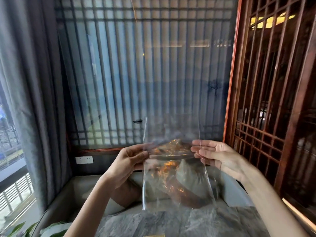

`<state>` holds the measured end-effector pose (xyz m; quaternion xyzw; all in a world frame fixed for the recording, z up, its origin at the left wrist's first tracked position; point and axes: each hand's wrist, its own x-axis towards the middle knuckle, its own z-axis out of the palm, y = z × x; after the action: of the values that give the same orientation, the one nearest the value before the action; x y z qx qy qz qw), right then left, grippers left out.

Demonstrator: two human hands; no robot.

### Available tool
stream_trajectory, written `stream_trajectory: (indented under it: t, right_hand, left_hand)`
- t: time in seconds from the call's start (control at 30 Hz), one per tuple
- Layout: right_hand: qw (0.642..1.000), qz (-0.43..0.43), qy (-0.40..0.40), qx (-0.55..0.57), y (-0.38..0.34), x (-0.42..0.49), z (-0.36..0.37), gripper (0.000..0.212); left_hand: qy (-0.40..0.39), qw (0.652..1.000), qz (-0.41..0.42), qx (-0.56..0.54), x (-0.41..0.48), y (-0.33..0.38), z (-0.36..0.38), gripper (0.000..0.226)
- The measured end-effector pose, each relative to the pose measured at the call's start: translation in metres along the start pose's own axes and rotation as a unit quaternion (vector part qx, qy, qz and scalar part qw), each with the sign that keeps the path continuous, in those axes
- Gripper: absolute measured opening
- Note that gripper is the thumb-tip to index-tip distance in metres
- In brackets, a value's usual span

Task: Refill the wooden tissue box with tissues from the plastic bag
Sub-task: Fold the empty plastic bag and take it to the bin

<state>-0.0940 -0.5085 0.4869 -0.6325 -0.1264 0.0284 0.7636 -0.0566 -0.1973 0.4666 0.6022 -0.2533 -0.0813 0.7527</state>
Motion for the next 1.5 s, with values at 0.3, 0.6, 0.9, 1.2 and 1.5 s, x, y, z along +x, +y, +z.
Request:
stream_trajectory:
  t: [0.3,0.6,0.9,1.2,1.5]
  right_hand:
    - [0.976,-0.185,0.075,-0.089,-0.01,-0.012,0.006,0.009]
    - [0.993,-0.072,-0.07,0.054,-0.007,0.004,0.006,0.047]
    - [0.982,-0.055,-0.033,-0.176,0.02,0.038,0.038,0.066]
    - [0.886,-0.082,-0.226,-0.395,0.015,0.069,0.151,0.07]
    - [0.971,0.101,-0.2,-0.087,0.16,0.044,0.195,0.123]
  left_hand:
    - [0.043,0.992,0.114,-0.014,0.008,-0.012,0.004,0.026]
    - [0.058,0.977,0.203,0.031,0.002,0.001,-0.002,0.039]
    - [-0.034,0.996,0.052,0.057,-0.048,0.011,-0.045,0.025]
    - [0.101,0.983,-0.06,0.144,-0.087,-0.012,-0.037,0.028]
    - [0.385,0.919,-0.005,0.081,-0.147,-0.034,-0.088,0.015]
